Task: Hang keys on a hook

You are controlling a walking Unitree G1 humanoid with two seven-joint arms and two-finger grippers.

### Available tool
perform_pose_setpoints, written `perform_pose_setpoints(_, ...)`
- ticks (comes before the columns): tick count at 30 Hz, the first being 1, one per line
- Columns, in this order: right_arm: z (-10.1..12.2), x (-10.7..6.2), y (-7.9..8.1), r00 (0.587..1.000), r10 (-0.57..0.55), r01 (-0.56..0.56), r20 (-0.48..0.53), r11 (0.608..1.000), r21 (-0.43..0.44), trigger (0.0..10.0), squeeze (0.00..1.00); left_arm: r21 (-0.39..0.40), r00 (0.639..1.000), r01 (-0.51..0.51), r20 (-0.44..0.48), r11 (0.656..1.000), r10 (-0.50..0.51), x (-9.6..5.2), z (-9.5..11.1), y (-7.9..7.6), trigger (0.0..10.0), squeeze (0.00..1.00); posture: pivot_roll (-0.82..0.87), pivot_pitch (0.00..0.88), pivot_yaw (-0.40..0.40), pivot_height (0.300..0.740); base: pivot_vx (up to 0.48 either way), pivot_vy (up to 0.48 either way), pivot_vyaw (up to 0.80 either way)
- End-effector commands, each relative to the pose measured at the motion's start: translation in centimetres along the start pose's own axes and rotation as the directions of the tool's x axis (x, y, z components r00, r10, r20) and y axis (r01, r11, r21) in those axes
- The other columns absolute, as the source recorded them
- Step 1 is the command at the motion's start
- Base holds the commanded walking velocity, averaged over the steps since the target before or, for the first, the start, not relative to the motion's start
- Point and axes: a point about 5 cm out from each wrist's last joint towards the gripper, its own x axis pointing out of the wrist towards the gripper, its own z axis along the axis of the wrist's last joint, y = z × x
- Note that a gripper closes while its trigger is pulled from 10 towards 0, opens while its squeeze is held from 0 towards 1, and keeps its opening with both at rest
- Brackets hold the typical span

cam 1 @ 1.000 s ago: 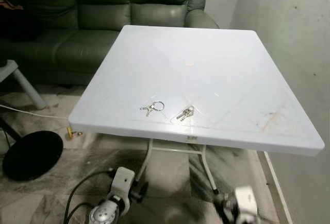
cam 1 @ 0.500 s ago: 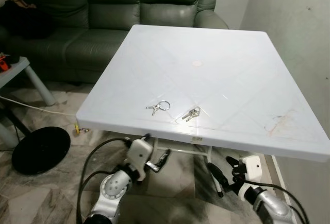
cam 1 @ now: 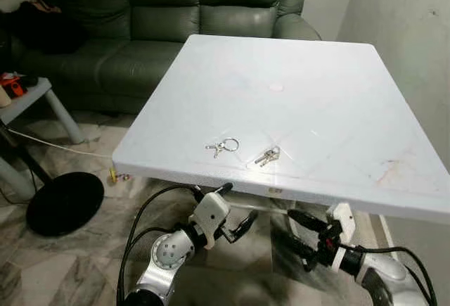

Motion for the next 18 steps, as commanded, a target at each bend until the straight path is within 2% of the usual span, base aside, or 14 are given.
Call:
perform_pose_setpoints(1,2.3,1.0,0.9,0.994,0.051,-0.054,0.1,0.998,0.027,10.0,0.0,0.027,1.0,0.012,0.025,1.0,-0.012,0.0,0.7,0.2,10.0,0.0,-0.08,0.0,0.006,0.74,0.0,0.0,0.0)
perform_pose_setpoints(5,4.5,2.1,1.1,0.982,0.05,-0.059,0.183,0.997,0.046,10.0,0.0,0.051,0.999,0.0,0.037,0.999,-0.002,0.0,1.1,0.4,10.0,0.0,-0.06,0.0,-0.002,0.74,0.0,0.0,0.0)
perform_pose_setpoints(8,5.2,2.5,1.1,0.977,0.044,-0.06,0.21,0.996,0.07,10.0,0.0,0.07,0.999,-0.01,0.046,0.997,0.007,0.0,1.3,0.5,10.0,0.0,-0.04,0.0,-0.012,0.74,0.0,0.0,0.0)
perform_pose_setpoints(11,6.4,4.2,1.1,0.966,0.026,-0.049,0.258,0.995,0.084,10.0,0.0,0.056,0.993,-0.085,0.09,0.995,0.08,-0.1,2.3,1.4,10.0,0.0,-0.02,0.0,-0.029,0.74,0.0,0.0,0.0)
perform_pose_setpoints(12,6.4,4.2,1.1,0.966,0.026,-0.049,0.258,0.995,0.084,10.0,0.0,0.056,0.993,-0.085,0.09,0.995,0.08,-0.1,2.3,1.4,10.0,0.0,-0.02,0.0,-0.029,0.74,0.0,0.0,0.0)
perform_pose_setpoints(14,7.2,5.7,0.9,0.957,-0.022,-0.007,0.288,0.995,0.098,10.0,0.0,0.0,0.968,-0.213,0.134,0.977,0.211,-0.2,3.6,2.8,10.0,0.0,-0.02,0.0,-0.033,0.74,0.0,0.0,0.0)
perform_pose_setpoints(16,7.3,5.9,0.9,0.956,-0.022,-0.009,0.292,0.995,0.102,10.0,0.0,-0.022,0.963,-0.228,0.143,0.973,0.229,-0.1,3.8,3.1,10.0,0.0,-0.01,0.0,-0.036,0.74,0.0,0.0,0.0)
perform_pose_setpoints(18,7.9,6.7,0.9,0.952,-0.037,0.008,0.303,0.995,0.095,10.0,0.0,-0.064,0.925,-0.327,0.182,0.943,0.334,-0.1,5.2,4.6,10.0,0.0,-0.01,0.0,-0.043,0.74,0.0,0.0,0.0)
